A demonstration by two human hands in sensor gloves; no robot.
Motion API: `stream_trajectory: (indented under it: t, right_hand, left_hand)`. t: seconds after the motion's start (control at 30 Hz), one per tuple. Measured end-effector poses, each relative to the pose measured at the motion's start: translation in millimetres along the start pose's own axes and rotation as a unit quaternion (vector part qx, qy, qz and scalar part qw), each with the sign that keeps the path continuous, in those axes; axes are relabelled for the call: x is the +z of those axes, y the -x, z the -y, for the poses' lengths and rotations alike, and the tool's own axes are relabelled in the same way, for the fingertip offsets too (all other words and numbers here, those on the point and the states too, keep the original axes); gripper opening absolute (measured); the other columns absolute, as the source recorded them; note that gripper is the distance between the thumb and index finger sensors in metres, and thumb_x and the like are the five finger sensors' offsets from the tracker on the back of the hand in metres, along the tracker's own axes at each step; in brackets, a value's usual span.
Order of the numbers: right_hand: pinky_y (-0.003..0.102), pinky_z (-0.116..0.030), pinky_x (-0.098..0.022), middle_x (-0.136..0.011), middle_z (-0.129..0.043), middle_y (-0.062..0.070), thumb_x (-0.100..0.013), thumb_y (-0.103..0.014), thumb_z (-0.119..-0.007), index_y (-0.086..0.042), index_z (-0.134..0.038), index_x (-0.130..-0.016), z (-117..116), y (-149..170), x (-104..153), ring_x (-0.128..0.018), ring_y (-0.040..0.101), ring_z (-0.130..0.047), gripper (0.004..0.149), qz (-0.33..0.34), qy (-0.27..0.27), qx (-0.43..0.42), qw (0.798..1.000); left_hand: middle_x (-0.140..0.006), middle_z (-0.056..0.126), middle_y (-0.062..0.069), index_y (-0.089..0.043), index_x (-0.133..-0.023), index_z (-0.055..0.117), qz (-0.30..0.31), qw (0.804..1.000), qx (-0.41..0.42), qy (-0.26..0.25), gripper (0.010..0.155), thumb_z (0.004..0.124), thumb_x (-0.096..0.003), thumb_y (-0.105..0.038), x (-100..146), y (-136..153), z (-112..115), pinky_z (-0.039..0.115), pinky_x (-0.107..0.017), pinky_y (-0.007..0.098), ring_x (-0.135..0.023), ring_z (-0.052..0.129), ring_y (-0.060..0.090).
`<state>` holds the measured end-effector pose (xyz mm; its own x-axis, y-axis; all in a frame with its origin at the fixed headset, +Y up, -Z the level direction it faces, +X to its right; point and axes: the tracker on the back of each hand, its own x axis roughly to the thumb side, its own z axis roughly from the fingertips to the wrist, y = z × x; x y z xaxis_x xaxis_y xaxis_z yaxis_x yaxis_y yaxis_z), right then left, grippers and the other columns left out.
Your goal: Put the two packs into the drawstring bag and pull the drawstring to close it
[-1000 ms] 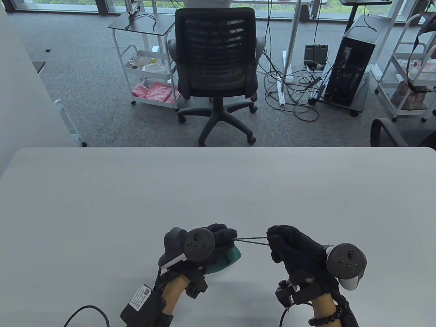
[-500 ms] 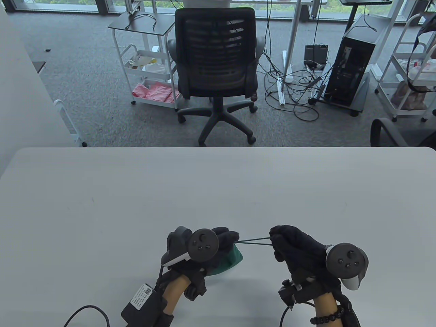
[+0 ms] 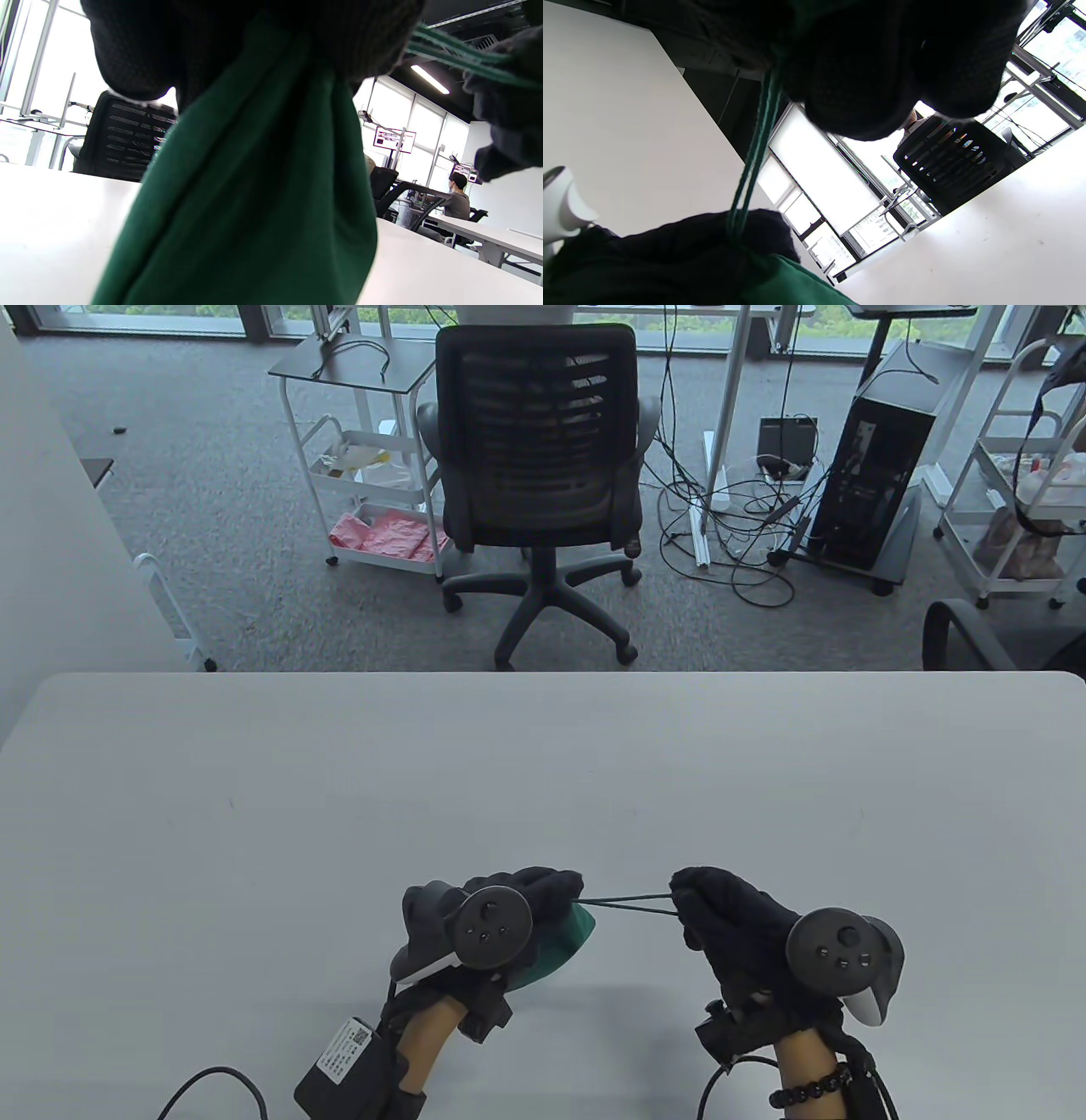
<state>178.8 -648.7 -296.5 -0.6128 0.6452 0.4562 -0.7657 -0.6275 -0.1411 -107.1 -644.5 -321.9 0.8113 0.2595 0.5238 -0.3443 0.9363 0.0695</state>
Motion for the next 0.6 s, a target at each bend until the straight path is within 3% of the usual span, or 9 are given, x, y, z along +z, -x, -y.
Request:
stream_trajectory:
  t: [0.1,0.23,0.4,0.5,0.6]
  right_hand:
    - [0.054,-0.088,-0.051,-0.068,-0.093,0.012,-0.054,-0.033,-0.076,-0.01,-0.082,-0.083,-7.3,0.6,-1.0,-0.045,0.023,-0.105,0.037,0.001,-0.016,0.038,0.999]
    - [0.062,-0.079,-0.058,-0.087,-0.085,0.02,-0.056,-0.037,-0.072,-0.006,-0.074,-0.095,-11.1,2.7,-2.1,-0.069,0.04,-0.098,0.05,-0.003,-0.02,0.088,0.996]
    - [0.075,-0.051,-0.067,-0.112,-0.043,0.032,-0.056,-0.041,-0.069,-0.004,-0.049,-0.11,-15.5,12.1,-7.4,-0.097,0.062,-0.054,0.069,-0.026,-0.065,0.154,0.986]
    - [0.077,-0.026,-0.067,-0.112,-0.012,0.032,-0.057,-0.044,-0.068,-0.003,-0.028,-0.113,-20.4,20.1,-10.7,-0.098,0.064,-0.018,0.08,-0.054,-0.133,0.171,0.975]
    - [0.078,-0.017,-0.064,-0.109,-0.002,0.031,-0.058,-0.045,-0.067,-0.002,-0.02,-0.112,-23.8,25.9,-12.0,-0.095,0.062,-0.005,0.084,-0.077,-0.153,0.183,0.968]
  left_hand:
    - [-0.091,0.096,0.001,-0.032,-0.092,0.084,-0.012,1.0,0.003,-0.017,0.044,0.078,-0.0494,-0.039,1.4,4.0,-4.6,0.086,-0.059,0.053,-0.068,0.108,0.028]
    - [-0.088,0.098,0.002,-0.03,-0.092,0.084,-0.025,0.999,0.005,-0.043,0.045,0.08,-0.0483,-0.04,2.4,8.8,-7.2,0.087,-0.058,0.052,-0.066,0.109,0.028]
    - [-0.087,0.099,0.004,-0.027,-0.093,0.083,-0.044,0.998,0.009,-0.053,0.046,0.081,-0.0481,-0.041,3.4,17.7,-9.2,0.087,-0.057,0.052,-0.065,0.109,0.028]
    - [-0.086,0.098,0.004,-0.026,-0.093,0.083,-0.058,0.996,0.013,-0.06,0.048,0.082,-0.0476,-0.041,4.1,23.6,-9.7,0.087,-0.057,0.052,-0.065,0.109,0.027]
    - [-0.085,0.1,0.001,-0.026,-0.091,0.084,-0.06,0.996,0.006,-0.07,0.049,0.086,-0.0451,-0.042,3.0,26.8,-9.1,0.088,-0.058,0.05,-0.065,0.11,0.025]
